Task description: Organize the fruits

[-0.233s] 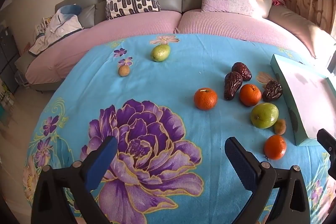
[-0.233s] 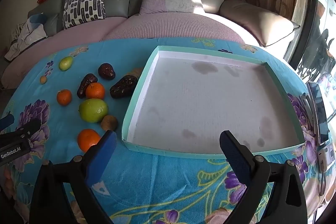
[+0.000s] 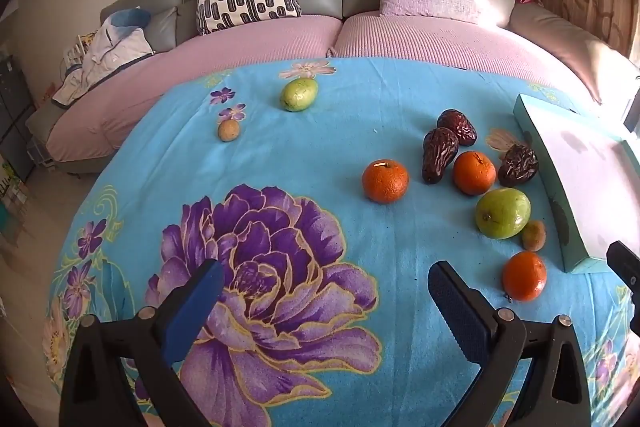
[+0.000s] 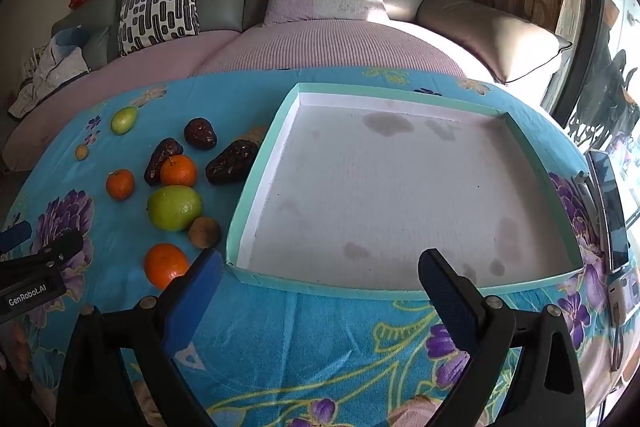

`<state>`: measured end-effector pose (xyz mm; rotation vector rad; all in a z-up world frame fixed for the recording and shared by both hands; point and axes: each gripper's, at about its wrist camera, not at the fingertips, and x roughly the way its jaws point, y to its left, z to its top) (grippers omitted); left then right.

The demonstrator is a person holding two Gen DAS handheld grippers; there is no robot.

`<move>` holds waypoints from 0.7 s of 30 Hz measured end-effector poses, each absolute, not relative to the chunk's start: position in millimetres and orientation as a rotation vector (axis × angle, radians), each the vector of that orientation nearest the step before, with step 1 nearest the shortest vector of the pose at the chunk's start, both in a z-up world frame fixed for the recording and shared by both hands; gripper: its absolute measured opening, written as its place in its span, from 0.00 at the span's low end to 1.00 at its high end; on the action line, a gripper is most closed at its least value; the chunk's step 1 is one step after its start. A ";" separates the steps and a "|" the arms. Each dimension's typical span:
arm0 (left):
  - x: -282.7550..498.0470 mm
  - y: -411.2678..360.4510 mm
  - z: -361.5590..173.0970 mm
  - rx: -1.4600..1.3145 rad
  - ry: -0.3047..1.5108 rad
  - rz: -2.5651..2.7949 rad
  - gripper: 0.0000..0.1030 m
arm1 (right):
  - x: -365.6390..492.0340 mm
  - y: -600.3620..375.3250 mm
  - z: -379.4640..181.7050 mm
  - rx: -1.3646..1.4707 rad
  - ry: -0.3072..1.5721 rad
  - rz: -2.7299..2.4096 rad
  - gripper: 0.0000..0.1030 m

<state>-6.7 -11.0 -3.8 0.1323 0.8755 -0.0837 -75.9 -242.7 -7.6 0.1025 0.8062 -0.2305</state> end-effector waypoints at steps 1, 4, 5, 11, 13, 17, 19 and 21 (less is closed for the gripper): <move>-6.5 -10.5 -4.3 0.132 0.880 -0.084 1.00 | -75.8 -243.4 -8.0 0.104 0.807 -0.232 0.96; -6.7 -10.2 -5.5 0.133 0.887 -0.081 1.00 | -76.7 -245.2 -7.7 0.108 0.808 -0.233 0.96; -6.4 -9.8 -5.7 0.131 0.888 -0.079 1.00 | -76.6 -245.4 -7.9 0.108 0.809 -0.233 0.96; -5.7 -8.0 -5.7 0.124 0.892 -0.077 1.00 | -75.0 -244.4 -9.6 0.104 0.816 -0.231 0.96; -5.7 -7.5 -5.8 0.122 0.894 -0.076 1.00 | -74.8 -244.3 -10.0 0.104 0.820 -0.230 0.96; -5.6 -6.8 -5.6 0.117 0.897 -0.075 1.00 | -74.4 -243.5 -11.2 0.103 0.823 -0.230 0.96; -6.0 -6.9 -5.6 0.117 0.897 -0.074 1.00 | -74.2 -243.3 -11.4 0.102 0.824 -0.229 0.96; -5.9 -6.7 -5.7 0.117 0.897 -0.075 1.00 | -74.0 -243.4 -11.6 0.103 0.825 -0.229 0.96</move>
